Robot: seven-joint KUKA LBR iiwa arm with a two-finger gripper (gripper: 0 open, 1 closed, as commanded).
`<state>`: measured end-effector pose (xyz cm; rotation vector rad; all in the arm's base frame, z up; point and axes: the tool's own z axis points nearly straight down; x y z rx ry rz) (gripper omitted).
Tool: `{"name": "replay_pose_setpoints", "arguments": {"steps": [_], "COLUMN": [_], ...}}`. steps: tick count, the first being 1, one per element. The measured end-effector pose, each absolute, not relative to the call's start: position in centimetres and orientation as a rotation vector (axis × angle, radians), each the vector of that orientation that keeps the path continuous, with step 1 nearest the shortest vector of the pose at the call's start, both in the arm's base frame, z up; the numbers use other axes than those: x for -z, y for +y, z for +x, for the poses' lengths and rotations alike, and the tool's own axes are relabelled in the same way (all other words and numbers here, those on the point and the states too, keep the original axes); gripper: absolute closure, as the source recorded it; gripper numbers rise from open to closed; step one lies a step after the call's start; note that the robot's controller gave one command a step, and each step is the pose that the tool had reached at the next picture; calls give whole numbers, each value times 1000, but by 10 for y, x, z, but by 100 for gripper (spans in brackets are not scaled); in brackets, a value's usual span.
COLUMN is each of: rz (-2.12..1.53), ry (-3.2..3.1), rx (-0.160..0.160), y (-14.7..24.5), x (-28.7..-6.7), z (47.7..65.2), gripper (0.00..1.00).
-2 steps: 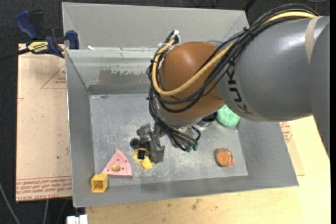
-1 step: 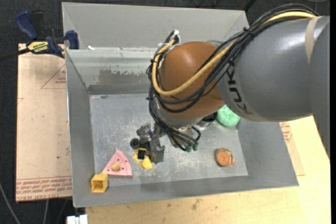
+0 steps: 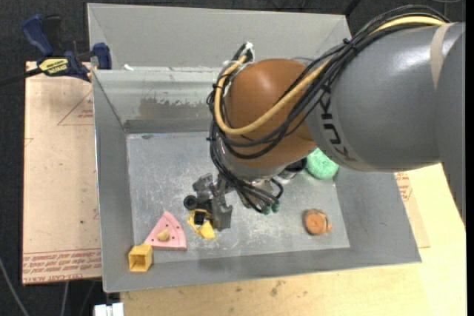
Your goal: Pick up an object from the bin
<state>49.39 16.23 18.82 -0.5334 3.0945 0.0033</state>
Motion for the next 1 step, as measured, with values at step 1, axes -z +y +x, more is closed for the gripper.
{"name": "replay_pose_setpoints", "arguments": {"steps": [1], "rz": [-533], "ry": [3095], "rx": [-3], "y": [162], "x": [-188], "z": [494], "gripper": [100]}}
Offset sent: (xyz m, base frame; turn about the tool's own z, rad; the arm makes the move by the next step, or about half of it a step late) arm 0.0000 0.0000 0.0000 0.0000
